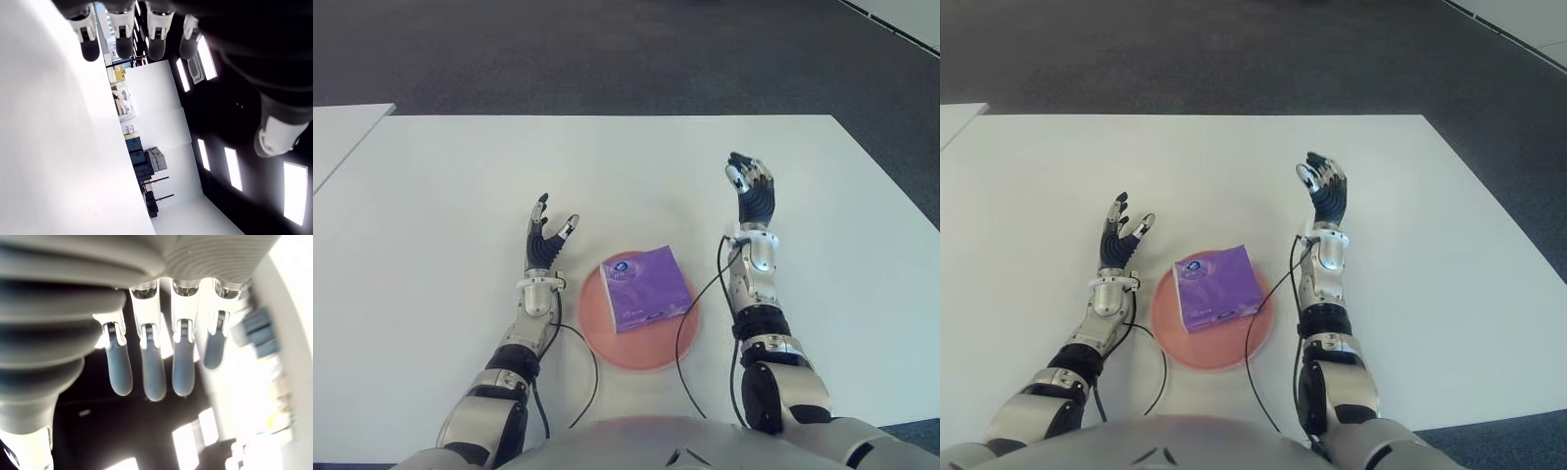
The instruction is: Put the tissue paper into the plate.
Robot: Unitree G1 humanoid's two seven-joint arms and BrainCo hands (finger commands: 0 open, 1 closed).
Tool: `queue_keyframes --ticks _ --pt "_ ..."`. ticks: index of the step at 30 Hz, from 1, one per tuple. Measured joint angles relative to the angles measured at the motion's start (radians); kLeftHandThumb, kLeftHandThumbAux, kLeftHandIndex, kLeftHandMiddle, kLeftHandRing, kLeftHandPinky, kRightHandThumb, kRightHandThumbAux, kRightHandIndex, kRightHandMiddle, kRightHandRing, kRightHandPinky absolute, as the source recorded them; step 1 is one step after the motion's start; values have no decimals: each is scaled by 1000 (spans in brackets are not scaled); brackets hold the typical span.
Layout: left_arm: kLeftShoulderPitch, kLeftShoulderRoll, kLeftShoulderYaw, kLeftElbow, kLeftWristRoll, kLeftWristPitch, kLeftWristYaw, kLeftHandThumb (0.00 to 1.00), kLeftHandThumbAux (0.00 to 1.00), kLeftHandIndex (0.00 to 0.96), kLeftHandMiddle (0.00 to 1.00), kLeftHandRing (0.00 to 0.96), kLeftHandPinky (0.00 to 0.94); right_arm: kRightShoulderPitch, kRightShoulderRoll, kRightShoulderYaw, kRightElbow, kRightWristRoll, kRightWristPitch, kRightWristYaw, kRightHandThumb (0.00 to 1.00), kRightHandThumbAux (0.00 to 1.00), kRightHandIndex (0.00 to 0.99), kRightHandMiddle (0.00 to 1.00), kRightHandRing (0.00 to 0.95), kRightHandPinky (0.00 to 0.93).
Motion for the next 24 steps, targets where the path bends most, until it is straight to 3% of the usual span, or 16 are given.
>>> queue_keyframes --ticks 10,14,24 --pt "28 1 3 -40 -12 9 -17 43 529 0 0 0 0 116 -10 62 73 -123 -67 12 41 658 68 43 19 5" --pt "36 3 3 -50 -15 12 -19 45 536 0 0 0 0 133 -38 95 131 -170 -83 49 11 636 32 11 4 1" --pt "41 3 4 -55 -19 15 -39 57 547 0 0 0 0 89 -134 160 242 -262 -123 87 0 552 0 0 0 0"
